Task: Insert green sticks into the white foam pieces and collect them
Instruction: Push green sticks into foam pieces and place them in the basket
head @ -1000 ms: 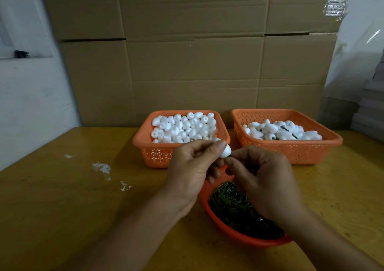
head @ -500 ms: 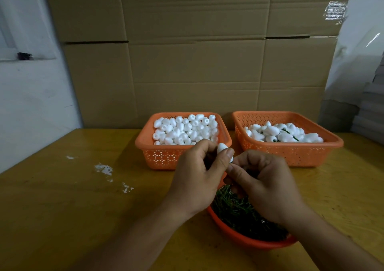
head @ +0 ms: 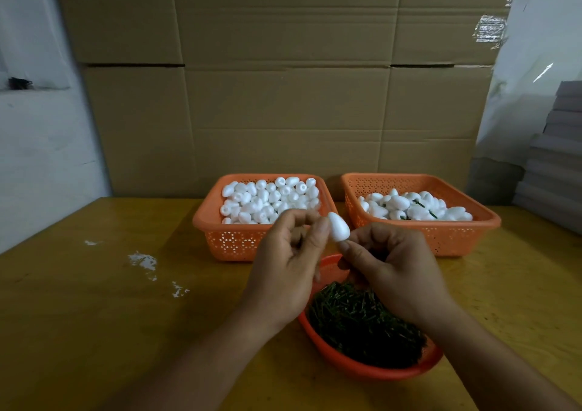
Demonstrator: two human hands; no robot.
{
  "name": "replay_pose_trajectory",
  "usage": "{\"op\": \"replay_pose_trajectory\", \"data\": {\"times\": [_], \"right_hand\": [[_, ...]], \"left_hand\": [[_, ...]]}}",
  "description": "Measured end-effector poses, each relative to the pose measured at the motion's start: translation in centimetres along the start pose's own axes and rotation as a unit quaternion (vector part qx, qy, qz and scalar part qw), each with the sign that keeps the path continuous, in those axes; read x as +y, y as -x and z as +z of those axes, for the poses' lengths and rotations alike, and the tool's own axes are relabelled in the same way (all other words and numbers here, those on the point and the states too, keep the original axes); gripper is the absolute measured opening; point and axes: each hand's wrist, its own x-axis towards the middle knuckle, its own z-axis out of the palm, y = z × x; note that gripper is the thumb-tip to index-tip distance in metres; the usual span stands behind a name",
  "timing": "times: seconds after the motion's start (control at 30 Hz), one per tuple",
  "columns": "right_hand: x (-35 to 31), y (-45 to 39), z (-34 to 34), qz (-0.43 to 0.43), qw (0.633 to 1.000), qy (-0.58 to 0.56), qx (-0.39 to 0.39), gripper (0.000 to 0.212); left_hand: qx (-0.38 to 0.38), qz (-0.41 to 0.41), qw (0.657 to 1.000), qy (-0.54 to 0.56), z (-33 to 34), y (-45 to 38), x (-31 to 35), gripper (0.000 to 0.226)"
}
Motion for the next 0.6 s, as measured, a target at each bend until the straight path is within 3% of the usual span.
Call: {"op": "replay_pose_trajectory", "data": {"times": [0.3,0.5,0.6], "right_hand": [[5.1,-6.0,-5.6,0.067,0.974,0.098,0.194,0.013],[7.9,-8.6,-9.1,0.142,0.925,0.245,0.253,0.019],[9.3,-9.8,-10.6,0.191,0.893,0.32,0.251,0.031]], "left_hand": [[0.007,-0.014,1.0,-0.002,0.1,0.1,-1.2,0.028],[0.007,-0.014,1.0,-0.017,0.0,0.1,-1.3,0.033],[0.002,-0.006,0.998,-0.054,0.1,0.2,-1.2,0.052]]}}
